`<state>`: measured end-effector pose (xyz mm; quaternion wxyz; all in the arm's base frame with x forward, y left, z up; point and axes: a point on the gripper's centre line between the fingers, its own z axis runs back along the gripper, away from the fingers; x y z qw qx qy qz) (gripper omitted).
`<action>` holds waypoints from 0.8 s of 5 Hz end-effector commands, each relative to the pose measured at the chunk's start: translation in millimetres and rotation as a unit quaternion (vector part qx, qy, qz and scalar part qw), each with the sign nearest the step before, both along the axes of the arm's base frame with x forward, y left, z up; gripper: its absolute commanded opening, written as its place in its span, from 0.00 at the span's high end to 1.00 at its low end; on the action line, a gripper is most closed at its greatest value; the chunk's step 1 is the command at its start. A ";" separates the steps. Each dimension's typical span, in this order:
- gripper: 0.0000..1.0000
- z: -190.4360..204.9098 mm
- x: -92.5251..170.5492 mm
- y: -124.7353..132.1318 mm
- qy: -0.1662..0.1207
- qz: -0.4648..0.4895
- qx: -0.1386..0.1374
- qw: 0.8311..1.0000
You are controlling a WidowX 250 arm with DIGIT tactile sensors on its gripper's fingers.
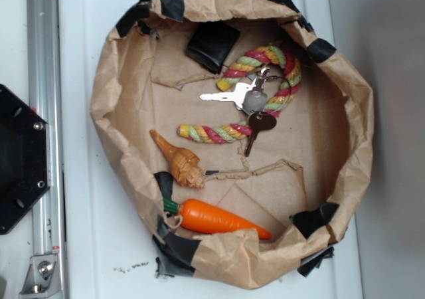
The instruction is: Grab the multicolored rope.
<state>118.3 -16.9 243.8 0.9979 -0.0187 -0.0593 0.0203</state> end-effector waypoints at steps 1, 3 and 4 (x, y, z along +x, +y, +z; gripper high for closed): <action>0.00 0.0 0.0 0.0 0.000 0.000 0.000 1.000; 0.00 -54.8 99.9 19.5 -0.010 0.071 0.020 0.997; 0.00 -86.5 122.3 36.5 -0.007 0.058 -0.011 0.998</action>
